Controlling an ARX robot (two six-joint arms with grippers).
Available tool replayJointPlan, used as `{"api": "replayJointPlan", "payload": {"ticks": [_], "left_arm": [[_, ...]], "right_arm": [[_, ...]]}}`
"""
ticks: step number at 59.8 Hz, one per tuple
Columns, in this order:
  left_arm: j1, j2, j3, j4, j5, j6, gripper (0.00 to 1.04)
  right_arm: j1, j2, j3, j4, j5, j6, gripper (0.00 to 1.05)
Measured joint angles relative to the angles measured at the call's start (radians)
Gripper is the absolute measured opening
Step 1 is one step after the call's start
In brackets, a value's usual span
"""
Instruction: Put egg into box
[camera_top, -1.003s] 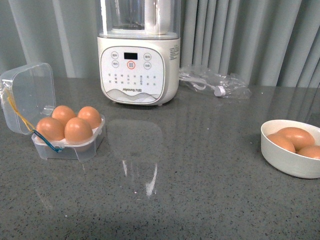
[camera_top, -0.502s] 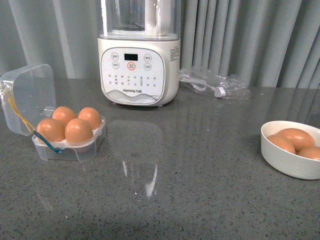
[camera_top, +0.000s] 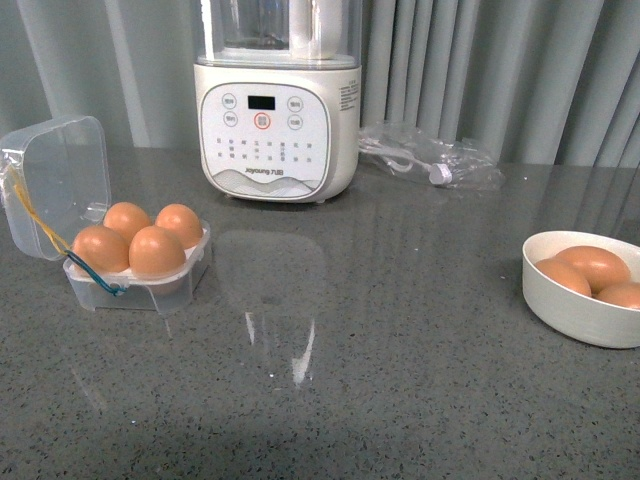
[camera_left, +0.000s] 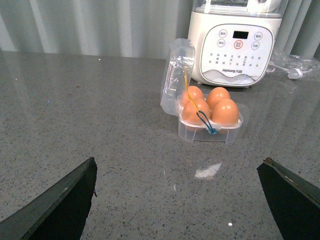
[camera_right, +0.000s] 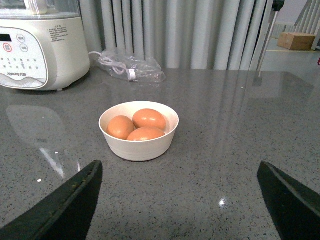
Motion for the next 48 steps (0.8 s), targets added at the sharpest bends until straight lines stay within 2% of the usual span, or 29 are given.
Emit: {"api": "replayJointPlan", "payload": {"ticks": [2, 5, 7, 11, 14, 21, 27, 32, 39, 48], "left_arm": [[0.0, 0.0, 0.0, 0.0, 0.0, 0.0, 0.98], [-0.004, 0.004, 0.002, -0.005, -0.017, -0.006, 0.98], [-0.035, 0.034, 0.021, -0.068, -0.112, -0.037, 0.98], [-0.121, 0.184, 0.098, -0.228, -0.375, -0.148, 0.98], [-0.135, 0.244, 0.116, -0.23, -0.43, -0.179, 0.98], [-0.134, 0.319, 0.172, -0.193, -0.418, -0.237, 0.98], [-0.102, 0.376, 0.229, -0.097, -0.349, -0.245, 0.98], [-0.051, 0.458, 0.266, 0.014, -0.281, -0.224, 0.98], [0.072, 0.662, 0.335, 0.22, -0.127, -0.186, 0.98], [0.158, 0.94, 0.467, 0.404, -0.049, -0.126, 0.98]], "right_arm": [[0.0, 0.0, 0.0, 0.0, 0.0, 0.0, 0.99], [0.0, 0.0, 0.0, 0.0, 0.0, 0.002, 0.98], [0.0, 0.0, 0.0, 0.0, 0.0, 0.001, 0.97], [0.0, 0.0, 0.0, 0.0, 0.001, 0.002, 0.97], [0.0, 0.0, 0.0, 0.0, 0.0, 0.002, 0.97], [0.0, 0.0, 0.0, 0.0, -0.002, 0.002, 0.97], [0.0, 0.0, 0.0, 0.0, 0.0, 0.002, 0.97], [0.0, 0.0, 0.0, 0.0, 0.0, 0.002, 0.97], [0.0, 0.0, 0.0, 0.0, -0.001, 0.002, 0.97], [0.0, 0.0, 0.0, 0.0, 0.0, 0.002, 0.97]]}}
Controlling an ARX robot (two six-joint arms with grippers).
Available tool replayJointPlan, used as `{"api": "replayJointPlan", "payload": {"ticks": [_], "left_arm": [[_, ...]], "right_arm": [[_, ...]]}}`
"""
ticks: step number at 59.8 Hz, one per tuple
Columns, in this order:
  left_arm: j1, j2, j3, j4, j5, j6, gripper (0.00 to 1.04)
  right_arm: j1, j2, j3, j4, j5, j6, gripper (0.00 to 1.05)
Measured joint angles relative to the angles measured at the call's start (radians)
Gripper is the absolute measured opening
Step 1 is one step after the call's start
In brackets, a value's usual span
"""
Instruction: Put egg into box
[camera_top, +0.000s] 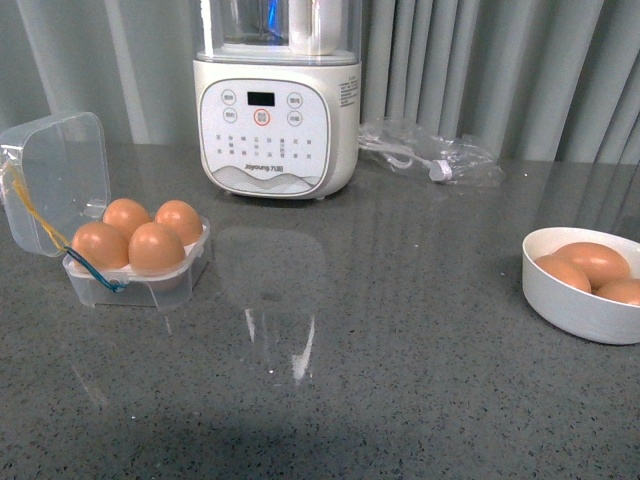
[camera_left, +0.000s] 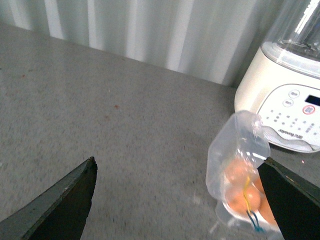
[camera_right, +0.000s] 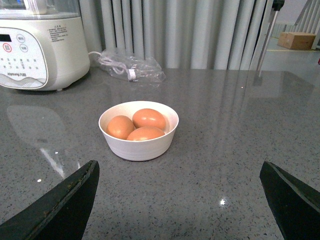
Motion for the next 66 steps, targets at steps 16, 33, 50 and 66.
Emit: {"api": "replayJointPlan", "payload": {"ticks": [16, 33, 50, 66], "left_arm": [[0.044, 0.452, 0.266, 0.047, 0.075, 0.077, 0.98], [0.036, 0.681, 0.423, 0.036, 0.02, 0.148, 0.98], [-0.073, 0.708, 0.413, 0.054, -0.005, 0.18, 0.98], [-0.264, 0.561, 0.328, -0.008, 0.167, 0.201, 0.98]], "right_arm": [[0.0, 0.0, 0.0, 0.0, 0.0, 0.0, 0.97], [0.0, 0.0, 0.0, 0.0, 0.0, 0.0, 0.97], [0.0, 0.0, 0.0, 0.0, 0.0, 0.0, 0.97], [0.0, 0.0, 0.0, 0.0, 0.0, 0.0, 0.97]]}}
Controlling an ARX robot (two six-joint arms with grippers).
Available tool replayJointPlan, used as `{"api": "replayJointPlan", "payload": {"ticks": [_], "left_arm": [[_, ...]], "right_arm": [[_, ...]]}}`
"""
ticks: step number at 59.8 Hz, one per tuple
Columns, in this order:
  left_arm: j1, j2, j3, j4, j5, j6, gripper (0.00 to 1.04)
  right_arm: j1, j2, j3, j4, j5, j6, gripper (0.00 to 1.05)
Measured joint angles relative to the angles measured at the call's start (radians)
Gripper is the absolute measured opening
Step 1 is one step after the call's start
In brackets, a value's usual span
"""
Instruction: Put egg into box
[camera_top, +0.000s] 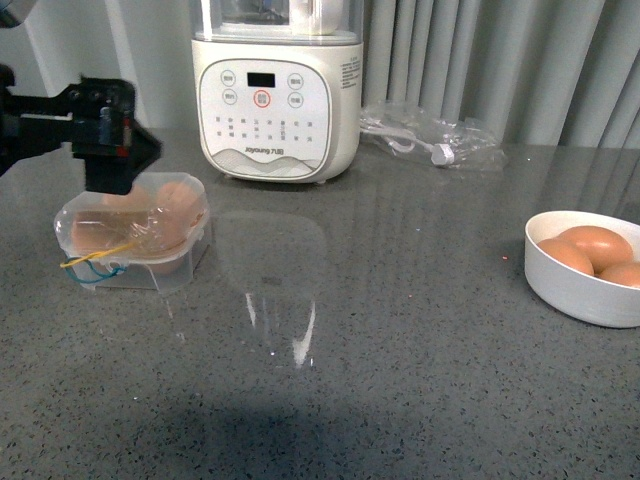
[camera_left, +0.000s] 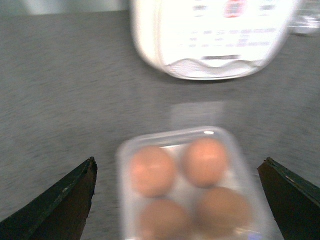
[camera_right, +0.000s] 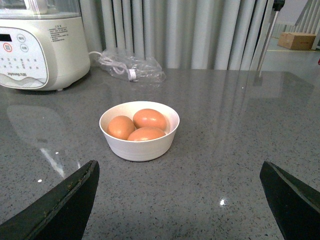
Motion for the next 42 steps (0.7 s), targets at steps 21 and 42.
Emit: {"api": "replayJointPlan", "payload": {"ticks": [21, 42], "left_arm": [[-0.061, -0.261, -0.093, -0.166, -0.072, 0.124, 0.98], [-0.066, -0.59, -0.439, 0.149, -0.282, -0.018, 0.63]], "right_arm": [[0.0, 0.0, 0.0, 0.0, 0.0, 0.0, 0.97], [0.0, 0.0, 0.0, 0.0, 0.001, 0.0, 0.97]]}}
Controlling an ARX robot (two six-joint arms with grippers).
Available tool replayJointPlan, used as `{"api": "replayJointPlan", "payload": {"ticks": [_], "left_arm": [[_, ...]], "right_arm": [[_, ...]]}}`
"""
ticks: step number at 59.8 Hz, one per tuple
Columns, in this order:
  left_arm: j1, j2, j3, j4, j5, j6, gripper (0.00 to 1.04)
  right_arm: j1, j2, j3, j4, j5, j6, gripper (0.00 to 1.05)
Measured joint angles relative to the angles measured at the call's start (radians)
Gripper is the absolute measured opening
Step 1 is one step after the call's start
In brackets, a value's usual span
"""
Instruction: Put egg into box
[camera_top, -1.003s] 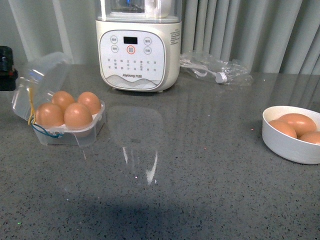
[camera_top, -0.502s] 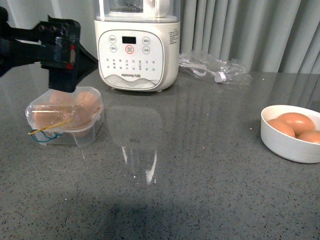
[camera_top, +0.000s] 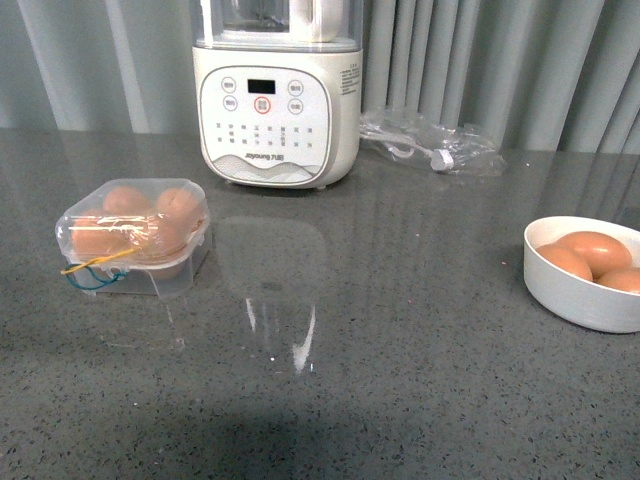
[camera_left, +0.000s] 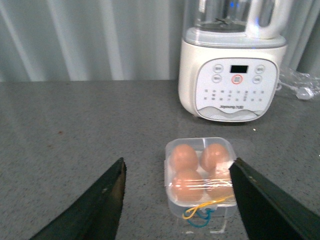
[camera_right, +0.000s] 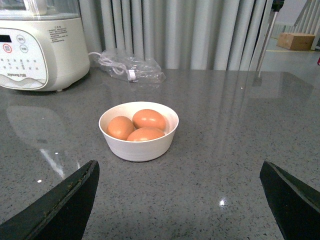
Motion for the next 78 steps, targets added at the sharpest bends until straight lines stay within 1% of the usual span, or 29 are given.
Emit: {"api": "replayJointPlan", "payload": {"ticks": [1, 6, 7, 13, 17, 21, 24, 30, 54, 56, 62, 78], "left_arm": [[0.003, -0.007, -0.009, 0.003, 0.002, -0.003, 0.61], [0.029, -0.048, -0.078, 0.015, 0.016, -0.032, 0.45], [0.031, -0.052, -0.085, 0.015, 0.019, -0.034, 0.43], [0.058, -0.125, -0.166, 0.016, 0.063, -0.043, 0.16], [0.073, -0.161, -0.193, 0.016, 0.069, -0.047, 0.04], [0.086, -0.19, -0.216, 0.011, 0.077, -0.053, 0.04], [0.134, -0.219, -0.238, -0.002, 0.147, -0.053, 0.04], [0.169, -0.283, -0.273, -0.028, 0.159, -0.054, 0.04], [0.171, -0.49, -0.344, -0.163, 0.163, -0.055, 0.04], [0.171, -0.501, -0.355, -0.155, 0.163, -0.055, 0.04], [0.171, -0.529, -0.356, -0.161, 0.164, -0.056, 0.04], [0.171, -0.64, -0.356, -0.268, 0.164, -0.056, 0.04]], "right_arm": [[0.0, 0.0, 0.0, 0.0, 0.0, 0.0, 0.97], [0.0, 0.0, 0.0, 0.0, -0.003, 0.0, 0.97], [0.0, 0.0, 0.0, 0.0, -0.003, 0.0, 0.97], [0.0, 0.0, 0.0, 0.0, -0.001, 0.0, 0.97], [0.0, 0.0, 0.0, 0.0, -0.001, 0.0, 0.97], [0.0, 0.0, 0.0, 0.0, -0.002, 0.0, 0.97], [0.0, 0.0, 0.0, 0.0, -0.002, 0.0, 0.97], [0.0, 0.0, 0.0, 0.0, 0.0, 0.0, 0.97], [0.0, 0.0, 0.0, 0.0, -0.001, 0.0, 0.97], [0.0, 0.0, 0.0, 0.0, 0.0, 0.0, 0.97], [0.0, 0.0, 0.0, 0.0, -0.001, 0.0, 0.97], [0.0, 0.0, 0.0, 0.0, -0.001, 0.0, 0.97]]}}
